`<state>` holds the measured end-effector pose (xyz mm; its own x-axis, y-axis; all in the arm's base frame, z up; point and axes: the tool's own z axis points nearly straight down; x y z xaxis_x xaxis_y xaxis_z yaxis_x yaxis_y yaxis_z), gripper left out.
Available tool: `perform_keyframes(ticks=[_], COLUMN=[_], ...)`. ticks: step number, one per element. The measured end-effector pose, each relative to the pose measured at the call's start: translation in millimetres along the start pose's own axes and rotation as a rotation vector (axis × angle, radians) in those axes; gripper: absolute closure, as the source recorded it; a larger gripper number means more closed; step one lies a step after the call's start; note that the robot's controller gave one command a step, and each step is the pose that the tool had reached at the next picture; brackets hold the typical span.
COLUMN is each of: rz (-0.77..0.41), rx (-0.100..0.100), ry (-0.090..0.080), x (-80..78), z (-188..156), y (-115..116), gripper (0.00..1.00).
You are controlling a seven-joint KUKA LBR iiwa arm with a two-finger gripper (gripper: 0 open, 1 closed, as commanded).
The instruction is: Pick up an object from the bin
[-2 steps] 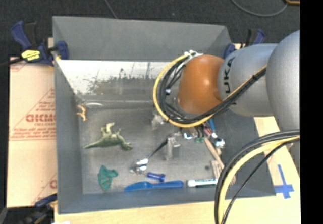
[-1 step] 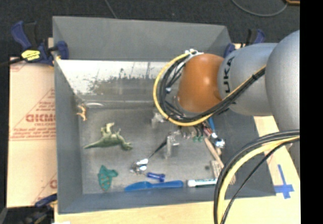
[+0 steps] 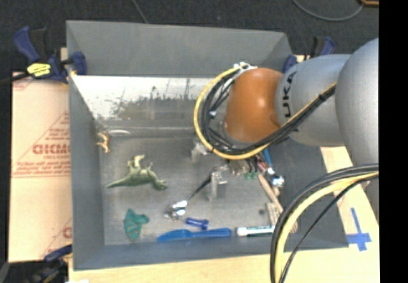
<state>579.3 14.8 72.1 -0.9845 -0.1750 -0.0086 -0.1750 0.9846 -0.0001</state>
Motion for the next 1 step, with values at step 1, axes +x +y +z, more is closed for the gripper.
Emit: perform_keyframes(ticks=[1], rz=[-0.104], rx=[-0.001], ry=[-0.004], x=[5.7], z=[0.1], y=[12.7], gripper=[1.0])
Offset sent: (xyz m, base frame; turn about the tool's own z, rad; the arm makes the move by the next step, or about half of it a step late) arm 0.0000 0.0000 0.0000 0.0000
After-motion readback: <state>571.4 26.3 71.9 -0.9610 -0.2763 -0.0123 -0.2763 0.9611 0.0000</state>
